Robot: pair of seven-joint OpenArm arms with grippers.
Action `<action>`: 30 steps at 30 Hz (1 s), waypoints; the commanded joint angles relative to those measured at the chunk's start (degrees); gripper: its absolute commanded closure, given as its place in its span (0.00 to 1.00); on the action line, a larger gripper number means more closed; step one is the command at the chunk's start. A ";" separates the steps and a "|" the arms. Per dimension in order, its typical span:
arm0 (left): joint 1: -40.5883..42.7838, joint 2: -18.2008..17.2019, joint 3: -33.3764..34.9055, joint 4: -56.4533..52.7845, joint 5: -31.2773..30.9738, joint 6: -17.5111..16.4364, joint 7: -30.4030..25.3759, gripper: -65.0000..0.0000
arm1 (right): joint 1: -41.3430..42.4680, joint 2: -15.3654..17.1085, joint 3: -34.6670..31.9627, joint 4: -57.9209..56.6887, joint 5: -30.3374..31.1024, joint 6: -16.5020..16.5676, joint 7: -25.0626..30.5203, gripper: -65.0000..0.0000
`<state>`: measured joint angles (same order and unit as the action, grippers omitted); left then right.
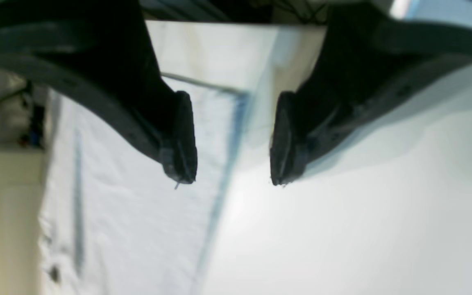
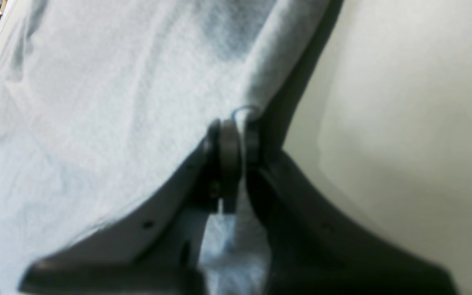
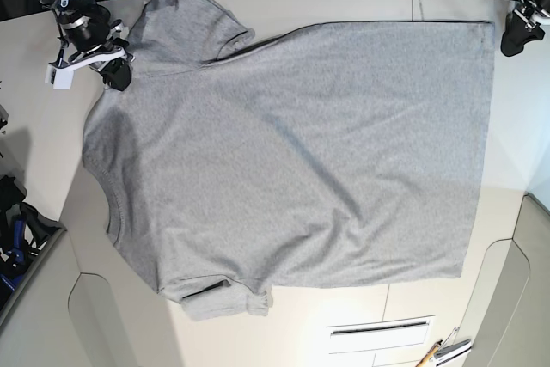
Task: Fold the T-shirt properly
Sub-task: 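Grasp the shirt's shoulder and hem corners with both grippers, then lift and pull the shirt edge with both grippers to straighten it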
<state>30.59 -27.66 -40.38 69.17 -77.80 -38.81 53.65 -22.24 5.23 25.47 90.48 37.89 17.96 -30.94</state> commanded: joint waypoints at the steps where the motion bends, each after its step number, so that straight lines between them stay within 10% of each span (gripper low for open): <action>1: 0.68 -0.57 1.55 0.15 2.16 0.85 1.90 0.48 | -0.15 0.31 0.15 0.57 -0.42 -0.15 -0.85 1.00; 16: 0.85 0.02 4.92 0.22 2.16 -0.48 7.48 0.50 | -0.15 0.31 0.15 0.57 -0.42 -0.15 -0.85 1.00; 22: 0.83 0.00 4.33 1.79 2.19 -1.19 7.43 0.98 | -0.15 0.33 0.17 0.72 -0.39 -0.13 -1.51 1.00; 30: 2.56 -0.13 -5.25 8.22 1.92 -1.19 7.52 1.00 | -1.05 1.99 5.68 6.10 1.64 1.97 -11.61 1.00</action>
<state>32.64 -26.65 -45.06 76.62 -74.96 -39.68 61.71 -23.05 6.44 30.59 95.48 38.92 19.70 -44.05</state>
